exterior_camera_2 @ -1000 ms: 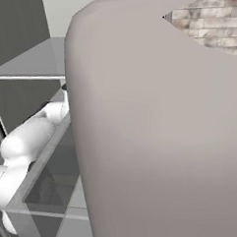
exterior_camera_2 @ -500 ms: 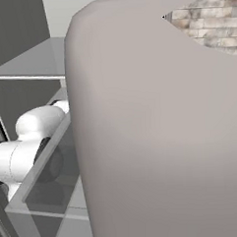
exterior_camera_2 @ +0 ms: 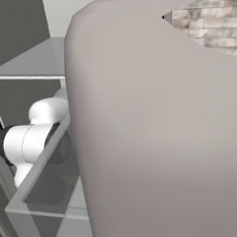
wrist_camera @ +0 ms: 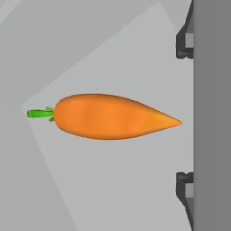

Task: Open the fridge, remove the orange, carrot, and steak, and place them on any counter.

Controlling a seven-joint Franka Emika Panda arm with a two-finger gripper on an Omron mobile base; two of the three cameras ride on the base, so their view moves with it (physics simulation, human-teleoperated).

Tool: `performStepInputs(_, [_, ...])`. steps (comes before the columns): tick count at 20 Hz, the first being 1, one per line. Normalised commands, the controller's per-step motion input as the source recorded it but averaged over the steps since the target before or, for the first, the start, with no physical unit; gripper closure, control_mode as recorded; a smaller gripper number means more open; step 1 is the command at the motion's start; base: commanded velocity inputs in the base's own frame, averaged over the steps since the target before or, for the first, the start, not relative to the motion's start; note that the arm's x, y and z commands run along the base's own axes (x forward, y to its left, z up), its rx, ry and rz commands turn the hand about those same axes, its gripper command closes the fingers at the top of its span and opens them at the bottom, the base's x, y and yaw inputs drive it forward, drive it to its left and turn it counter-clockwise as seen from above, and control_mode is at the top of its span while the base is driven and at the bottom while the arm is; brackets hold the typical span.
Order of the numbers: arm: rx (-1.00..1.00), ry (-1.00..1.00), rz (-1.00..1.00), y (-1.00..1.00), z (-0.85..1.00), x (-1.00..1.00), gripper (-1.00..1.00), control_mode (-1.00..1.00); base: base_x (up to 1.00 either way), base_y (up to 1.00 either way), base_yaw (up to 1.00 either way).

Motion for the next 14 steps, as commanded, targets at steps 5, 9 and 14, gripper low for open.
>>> performStepInputs(5, [0.00,0.00,0.00,-0.20,-0.14,0.30,-1.00,-1.00,0.00,0.00,0.00])
performStepInputs(9, [0.00,0.00,-0.01,-0.14,-0.13,0.32,-1.00,-1.00,0.00,0.00,0.00])
performStepInputs(14, [0.00,0.00,-0.01,-0.12,-0.10,0.27,-1.00,-1.00,0.00,0.00,0.00])
